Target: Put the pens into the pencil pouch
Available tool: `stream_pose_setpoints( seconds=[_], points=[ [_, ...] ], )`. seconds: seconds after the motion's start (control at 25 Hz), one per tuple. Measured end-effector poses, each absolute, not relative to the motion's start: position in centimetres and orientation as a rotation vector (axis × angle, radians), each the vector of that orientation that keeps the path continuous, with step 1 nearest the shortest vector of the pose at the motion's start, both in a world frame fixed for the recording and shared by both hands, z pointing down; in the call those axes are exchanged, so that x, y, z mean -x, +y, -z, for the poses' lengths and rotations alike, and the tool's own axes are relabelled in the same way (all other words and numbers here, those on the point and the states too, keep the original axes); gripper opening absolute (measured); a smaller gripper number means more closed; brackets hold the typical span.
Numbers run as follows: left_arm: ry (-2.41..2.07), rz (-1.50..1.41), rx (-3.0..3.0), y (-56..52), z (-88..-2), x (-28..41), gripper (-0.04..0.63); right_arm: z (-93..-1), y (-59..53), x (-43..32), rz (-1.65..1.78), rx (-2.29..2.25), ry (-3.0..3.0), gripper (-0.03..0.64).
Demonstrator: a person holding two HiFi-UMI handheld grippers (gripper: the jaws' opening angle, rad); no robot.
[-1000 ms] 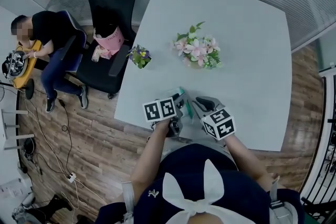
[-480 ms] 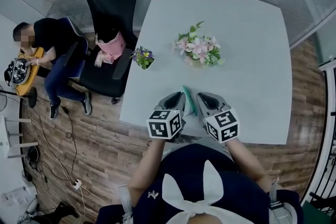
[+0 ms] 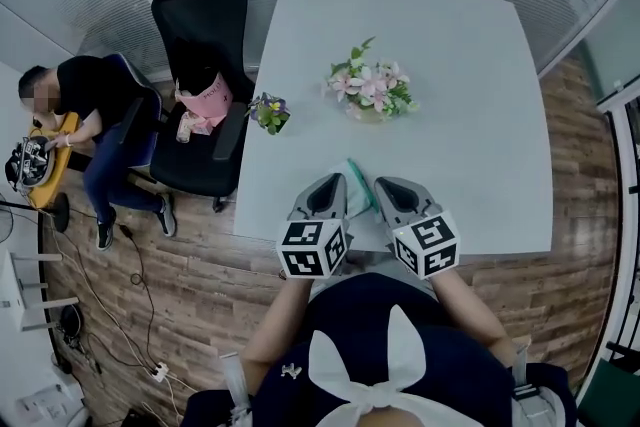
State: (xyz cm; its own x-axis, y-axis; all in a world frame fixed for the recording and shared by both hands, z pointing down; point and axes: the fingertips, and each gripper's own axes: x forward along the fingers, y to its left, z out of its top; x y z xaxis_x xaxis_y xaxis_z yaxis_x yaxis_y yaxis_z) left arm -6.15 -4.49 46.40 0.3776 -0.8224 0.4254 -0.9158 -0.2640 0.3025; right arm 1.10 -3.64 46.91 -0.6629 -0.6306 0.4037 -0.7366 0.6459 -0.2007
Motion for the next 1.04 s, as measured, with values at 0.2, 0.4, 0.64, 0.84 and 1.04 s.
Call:
stream_pose_setpoints(
  seconds=[0.2,0.4,0.64,0.84,1.04],
  points=[
    [-1.487,-0.264,-2.187,-3.3,-45.6,6.2,0.025,-46.2,-2.2,-1.2,-0.502,-1.139,-2.566,0.003],
    [-1.449,-0.287,-2.230,-1.9,-45.6,6.0,0.025,-46.0,-1.2,-1.0,-0.499,-1.173,-2.564,0.003],
    [-1.407,-0.311,-2.265,-0.7,-45.7,5.9,0.025,-45.7,-0.3,-0.7,-0.485,-1.202,-2.558,0.003],
    [-1.375,-0.312,-2.282,-0.4,-45.8,6.0,0.025,-45.8,0.1,-0.4,-0.479,-1.210,-2.554,0.003],
    [-1.372,-0.318,-2.286,-0.1,-45.7,6.4,0.025,-45.5,0.4,0.0,-0.470,-1.208,-2.552,0.003]
  ],
)
